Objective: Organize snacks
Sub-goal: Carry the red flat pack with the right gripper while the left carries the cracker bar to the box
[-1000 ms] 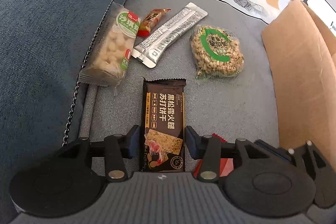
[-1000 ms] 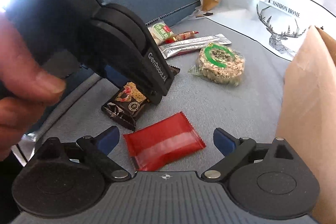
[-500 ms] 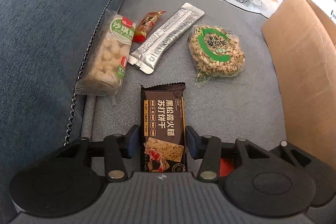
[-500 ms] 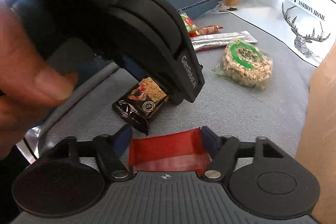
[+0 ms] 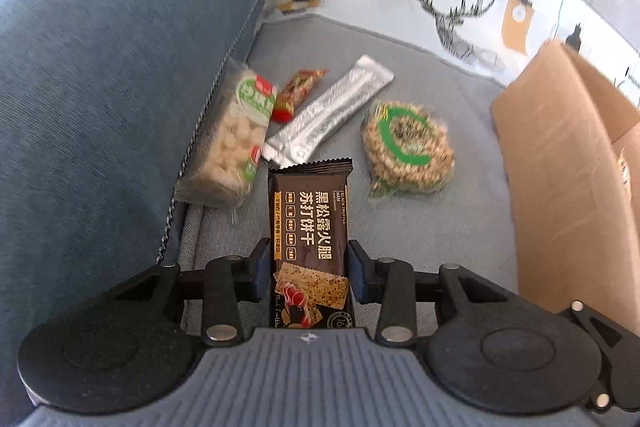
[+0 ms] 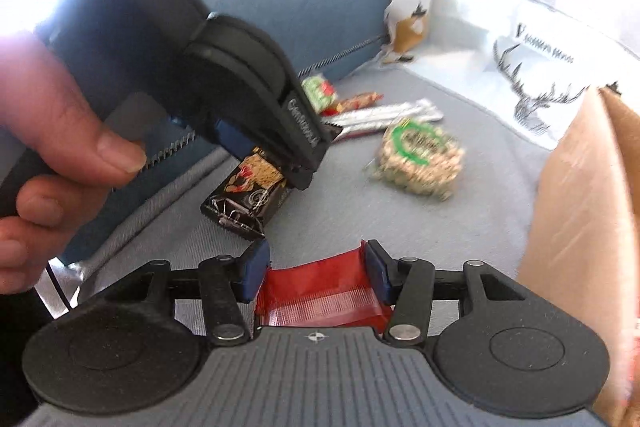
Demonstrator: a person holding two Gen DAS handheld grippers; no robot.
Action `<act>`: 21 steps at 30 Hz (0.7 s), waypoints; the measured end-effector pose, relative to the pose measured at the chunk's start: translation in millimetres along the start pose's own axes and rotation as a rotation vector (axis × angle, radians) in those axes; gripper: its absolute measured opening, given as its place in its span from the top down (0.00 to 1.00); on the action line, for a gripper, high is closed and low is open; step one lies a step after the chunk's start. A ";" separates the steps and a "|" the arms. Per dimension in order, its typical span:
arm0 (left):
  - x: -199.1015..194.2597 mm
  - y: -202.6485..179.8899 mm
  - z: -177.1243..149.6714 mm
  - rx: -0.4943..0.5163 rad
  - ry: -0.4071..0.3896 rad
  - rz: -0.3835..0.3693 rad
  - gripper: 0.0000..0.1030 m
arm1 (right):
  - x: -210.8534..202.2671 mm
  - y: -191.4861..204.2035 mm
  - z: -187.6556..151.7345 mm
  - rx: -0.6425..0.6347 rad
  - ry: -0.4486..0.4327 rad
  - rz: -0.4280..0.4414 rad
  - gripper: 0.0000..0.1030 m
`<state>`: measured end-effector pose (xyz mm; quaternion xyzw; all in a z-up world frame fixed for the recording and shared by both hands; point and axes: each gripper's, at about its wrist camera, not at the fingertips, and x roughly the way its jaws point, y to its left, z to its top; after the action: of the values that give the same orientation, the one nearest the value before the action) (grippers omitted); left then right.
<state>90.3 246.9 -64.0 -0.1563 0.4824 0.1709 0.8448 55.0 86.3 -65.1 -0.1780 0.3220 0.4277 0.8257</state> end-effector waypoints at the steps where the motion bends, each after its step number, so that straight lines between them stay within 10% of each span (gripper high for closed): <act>1: -4.0 -0.6 0.3 -0.005 -0.011 -0.003 0.58 | -6.3 0.4 0.8 0.002 -0.016 -0.007 0.47; 21: -60.6 -52.0 9.4 0.028 -0.229 -0.033 0.58 | -97.5 -72.4 13.2 0.122 -0.283 -0.122 0.47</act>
<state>91.5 196.1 -1.7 -0.1319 0.3825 0.1667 0.8992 77.8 -5.1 12.6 -0.0848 0.2167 0.3770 0.8965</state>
